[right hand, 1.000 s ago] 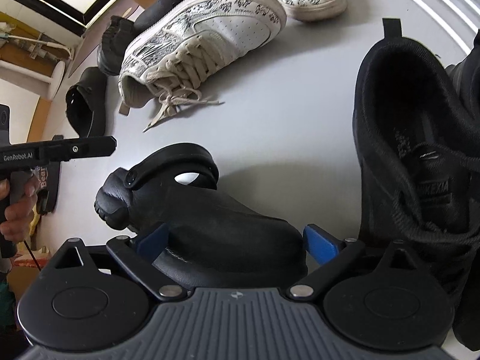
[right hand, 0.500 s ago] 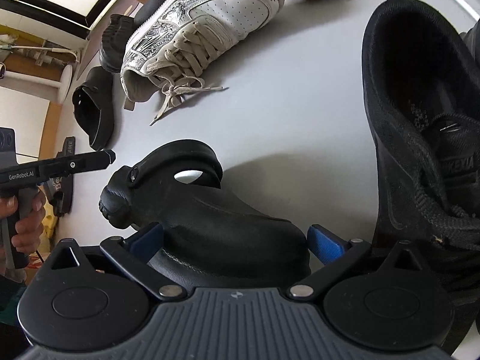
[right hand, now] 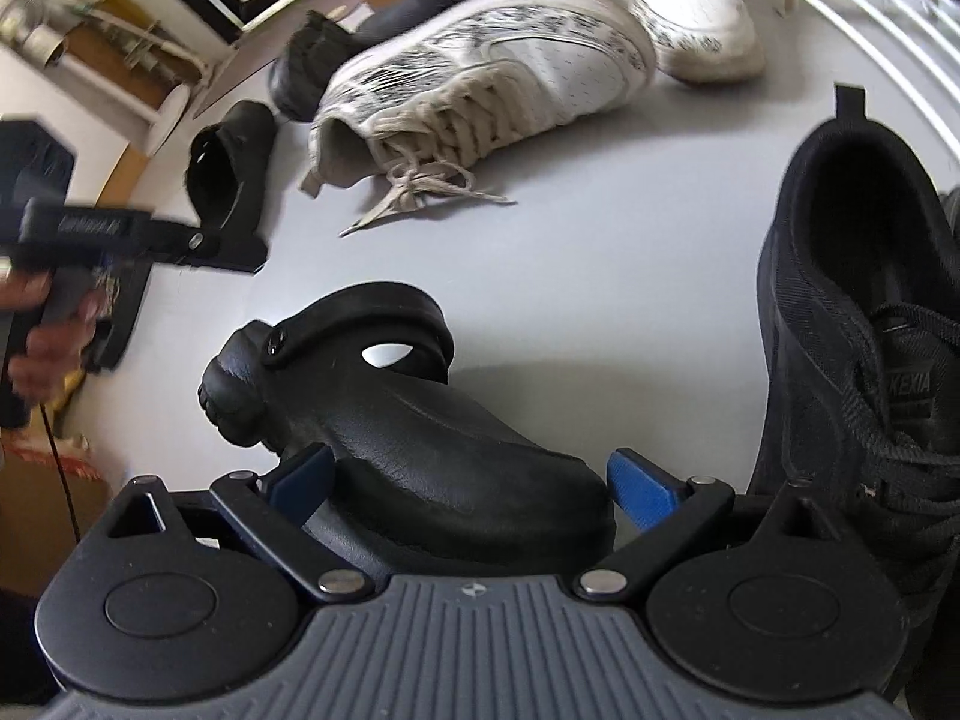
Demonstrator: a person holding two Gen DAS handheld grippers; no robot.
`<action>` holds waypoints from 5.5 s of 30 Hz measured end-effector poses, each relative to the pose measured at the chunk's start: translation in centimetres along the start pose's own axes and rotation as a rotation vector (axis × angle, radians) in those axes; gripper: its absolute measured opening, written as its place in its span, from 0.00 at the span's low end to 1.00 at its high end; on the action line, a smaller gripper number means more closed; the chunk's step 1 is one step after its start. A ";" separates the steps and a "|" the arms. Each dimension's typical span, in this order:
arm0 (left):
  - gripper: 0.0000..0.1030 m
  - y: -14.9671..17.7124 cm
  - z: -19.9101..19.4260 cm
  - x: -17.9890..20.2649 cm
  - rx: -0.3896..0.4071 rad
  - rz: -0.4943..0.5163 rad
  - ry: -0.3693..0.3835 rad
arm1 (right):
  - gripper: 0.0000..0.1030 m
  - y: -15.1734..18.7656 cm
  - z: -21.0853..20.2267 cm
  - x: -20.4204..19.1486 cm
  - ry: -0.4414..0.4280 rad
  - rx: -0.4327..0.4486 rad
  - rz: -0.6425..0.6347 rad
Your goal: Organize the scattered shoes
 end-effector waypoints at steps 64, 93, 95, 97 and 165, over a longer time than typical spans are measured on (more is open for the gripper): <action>0.66 1.5 0.8 -0.6 -0.048 -0.019 -0.014 | 1.00 2.5 -0.3 -3.0 -0.002 -0.078 -0.288; 0.69 1.8 0.9 -1.2 -0.056 -0.033 -0.026 | 1.00 7.2 1.7 -5.5 0.090 -0.193 -0.560; 0.69 1.8 0.9 -1.1 -0.057 -0.032 -0.026 | 1.00 7.1 1.8 -5.4 0.095 -0.183 -0.543; 0.70 1.8 0.9 -1.1 -0.056 -0.030 -0.025 | 1.00 6.2 1.8 -5.1 0.098 -0.151 -0.501; 0.70 1.4 0.4 -1.9 -0.018 -0.046 -0.035 | 1.00 3.4 2.6 2.2 0.150 -0.084 0.028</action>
Point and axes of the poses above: each gripper's, at about its wrist camera, not at the fingertips, and z roughly the way its jaws point, x to its right, y to its underside, the point moved 8 cm from there along z, roughly the way its jaws point, and after that the axes turned 8 degrees about -z, right-handed, at the moved point
